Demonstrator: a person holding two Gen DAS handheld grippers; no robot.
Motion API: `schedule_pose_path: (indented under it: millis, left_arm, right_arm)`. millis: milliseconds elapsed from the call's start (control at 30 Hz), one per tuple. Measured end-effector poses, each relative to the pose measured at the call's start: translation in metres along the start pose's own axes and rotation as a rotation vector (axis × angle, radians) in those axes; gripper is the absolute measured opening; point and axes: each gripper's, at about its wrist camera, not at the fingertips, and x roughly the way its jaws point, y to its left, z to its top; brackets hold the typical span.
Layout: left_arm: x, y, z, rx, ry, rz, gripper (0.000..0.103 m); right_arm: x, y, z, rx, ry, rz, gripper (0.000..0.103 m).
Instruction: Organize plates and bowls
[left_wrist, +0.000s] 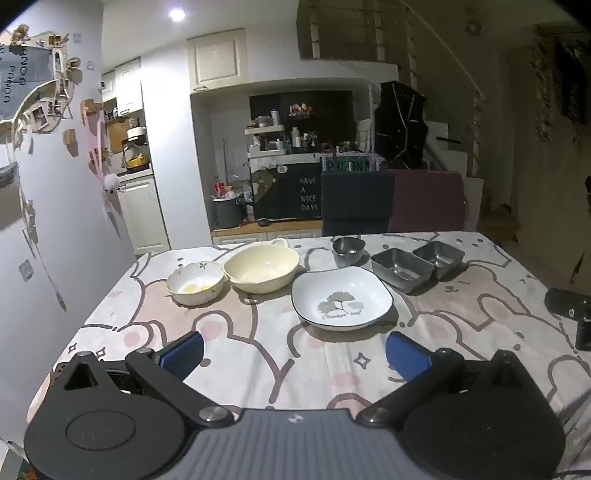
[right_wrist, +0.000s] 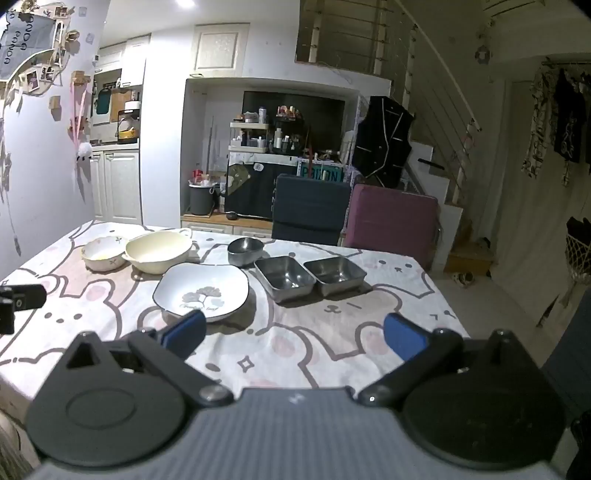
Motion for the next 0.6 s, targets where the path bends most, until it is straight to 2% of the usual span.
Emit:
schedule_pose_path:
  millis: [600]
  left_arm:
    - [-0.0028, -0.0013, -0.0017, 0.010, 0.005, 0.001, 0.103]
  right_arm:
    - [0.0000, -0.0003, 0.0001, 0.011, 0.002, 0.007, 0.103]
